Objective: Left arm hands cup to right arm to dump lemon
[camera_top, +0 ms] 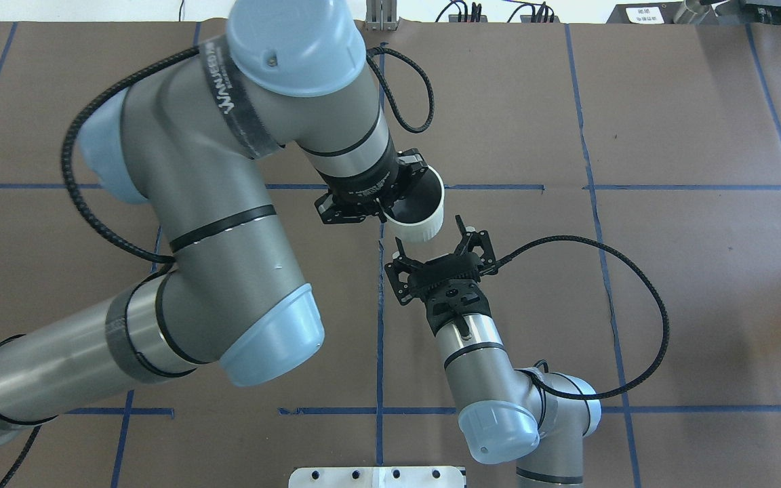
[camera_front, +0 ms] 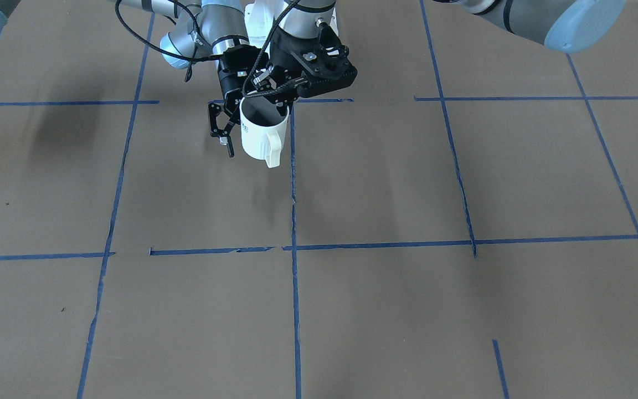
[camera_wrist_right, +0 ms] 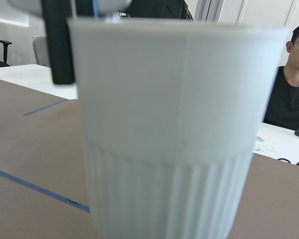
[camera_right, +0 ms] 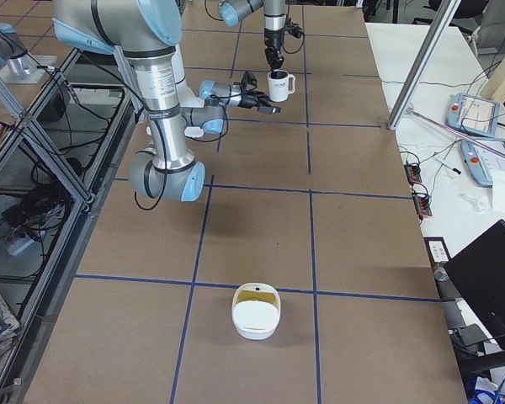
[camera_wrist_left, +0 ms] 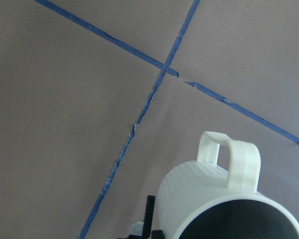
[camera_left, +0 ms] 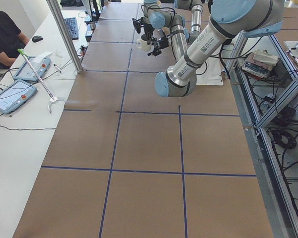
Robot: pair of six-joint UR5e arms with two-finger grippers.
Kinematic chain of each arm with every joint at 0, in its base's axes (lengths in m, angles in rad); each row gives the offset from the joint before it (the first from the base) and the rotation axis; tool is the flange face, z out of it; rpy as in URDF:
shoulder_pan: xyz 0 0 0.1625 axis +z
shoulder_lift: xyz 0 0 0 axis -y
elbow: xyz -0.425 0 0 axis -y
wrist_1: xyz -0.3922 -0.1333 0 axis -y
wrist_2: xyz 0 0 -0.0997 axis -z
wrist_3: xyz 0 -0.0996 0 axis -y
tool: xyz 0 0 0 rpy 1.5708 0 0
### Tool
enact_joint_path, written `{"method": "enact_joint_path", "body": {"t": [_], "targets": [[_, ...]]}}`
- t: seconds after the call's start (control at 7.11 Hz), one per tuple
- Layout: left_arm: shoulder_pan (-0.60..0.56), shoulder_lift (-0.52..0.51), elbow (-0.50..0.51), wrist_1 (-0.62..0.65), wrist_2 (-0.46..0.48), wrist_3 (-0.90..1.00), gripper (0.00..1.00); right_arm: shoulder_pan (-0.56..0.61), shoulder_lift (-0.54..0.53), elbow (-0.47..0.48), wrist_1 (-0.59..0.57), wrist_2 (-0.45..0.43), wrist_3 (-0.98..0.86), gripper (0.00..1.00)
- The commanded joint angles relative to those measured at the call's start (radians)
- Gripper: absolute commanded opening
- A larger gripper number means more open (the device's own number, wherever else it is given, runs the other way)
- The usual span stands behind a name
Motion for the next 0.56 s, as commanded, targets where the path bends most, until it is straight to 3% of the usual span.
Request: {"method": "enact_joint_path", "body": {"t": [0.0,0.14,0.42], "targets": [[-0.038,0.214,-0.257,0.027,0.001,0.097,0.0,0.015,-0.004,-0.006,-0.001,0.039,0.0,1.0],[-0.056,0.353,-0.378,0.024,0.001,0.213,0.0,0.047,-0.049,0.006,0.001,0.109,0.0,1.0],[-0.133,0.542,-0.442,0.013,-0.005,0.509,0.0,0.14,-0.084,0.032,0.001,0.245,0.0,1.0]]}}
